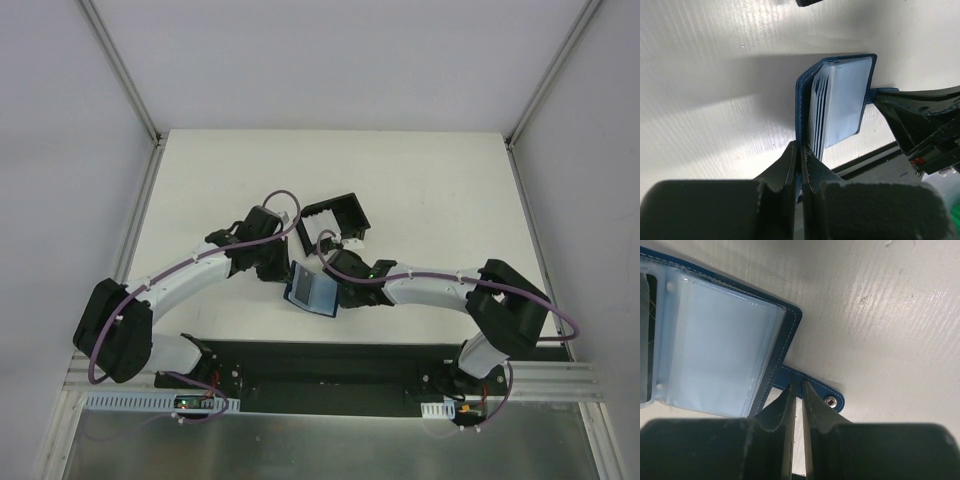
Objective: Put the credit cards into the card holder
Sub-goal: Close the card holder at the center of the board.
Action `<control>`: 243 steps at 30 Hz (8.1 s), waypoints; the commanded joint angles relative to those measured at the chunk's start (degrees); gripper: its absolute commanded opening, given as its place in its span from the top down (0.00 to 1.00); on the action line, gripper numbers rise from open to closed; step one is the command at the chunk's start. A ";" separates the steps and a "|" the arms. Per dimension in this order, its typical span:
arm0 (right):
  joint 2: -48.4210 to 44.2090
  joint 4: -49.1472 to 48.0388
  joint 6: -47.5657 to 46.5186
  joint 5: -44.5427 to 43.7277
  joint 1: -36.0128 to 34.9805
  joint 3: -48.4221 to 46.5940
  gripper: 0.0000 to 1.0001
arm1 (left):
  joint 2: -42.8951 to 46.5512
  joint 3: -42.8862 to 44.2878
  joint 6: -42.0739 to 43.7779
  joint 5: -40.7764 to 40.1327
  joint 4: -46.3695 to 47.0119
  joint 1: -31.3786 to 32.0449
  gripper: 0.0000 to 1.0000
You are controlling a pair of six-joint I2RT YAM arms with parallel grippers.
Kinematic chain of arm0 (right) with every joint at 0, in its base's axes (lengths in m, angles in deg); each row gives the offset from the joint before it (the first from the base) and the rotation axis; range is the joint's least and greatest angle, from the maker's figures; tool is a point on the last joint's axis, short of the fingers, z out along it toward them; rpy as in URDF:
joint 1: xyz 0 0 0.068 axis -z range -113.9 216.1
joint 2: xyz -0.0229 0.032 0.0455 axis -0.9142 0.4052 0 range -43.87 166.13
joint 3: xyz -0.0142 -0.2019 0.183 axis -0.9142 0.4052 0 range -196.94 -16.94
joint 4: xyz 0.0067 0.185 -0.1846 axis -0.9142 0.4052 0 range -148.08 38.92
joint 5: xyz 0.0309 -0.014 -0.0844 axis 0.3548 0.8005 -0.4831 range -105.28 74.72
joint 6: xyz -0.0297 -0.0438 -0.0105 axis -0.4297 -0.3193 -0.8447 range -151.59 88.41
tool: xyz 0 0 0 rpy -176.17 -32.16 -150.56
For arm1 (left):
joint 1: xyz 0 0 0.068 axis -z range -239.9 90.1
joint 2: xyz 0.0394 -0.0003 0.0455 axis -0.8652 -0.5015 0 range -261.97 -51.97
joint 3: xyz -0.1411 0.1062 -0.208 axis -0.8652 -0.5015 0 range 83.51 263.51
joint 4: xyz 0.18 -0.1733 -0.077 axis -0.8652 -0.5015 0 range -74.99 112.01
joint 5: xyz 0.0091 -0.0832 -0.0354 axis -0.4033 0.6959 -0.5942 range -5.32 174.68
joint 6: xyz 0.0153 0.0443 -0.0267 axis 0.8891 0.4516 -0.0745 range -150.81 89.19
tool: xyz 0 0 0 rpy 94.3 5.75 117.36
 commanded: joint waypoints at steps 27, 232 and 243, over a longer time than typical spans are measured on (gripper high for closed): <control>2.70 -1.68 4.11 4.34 2.42 5.37 0.89 | 5.34 -1.49 -1.90 -2.92 7.06 6.30 0.62; -9.08 -25.50 8.68 15.68 8.04 16.45 0.85 | -12.47 -3.17 1.88 2.58 20.06 12.27 0.64; -8.29 -25.41 8.94 15.68 8.13 16.27 0.83 | -14.67 -3.87 1.00 5.74 24.98 12.27 0.62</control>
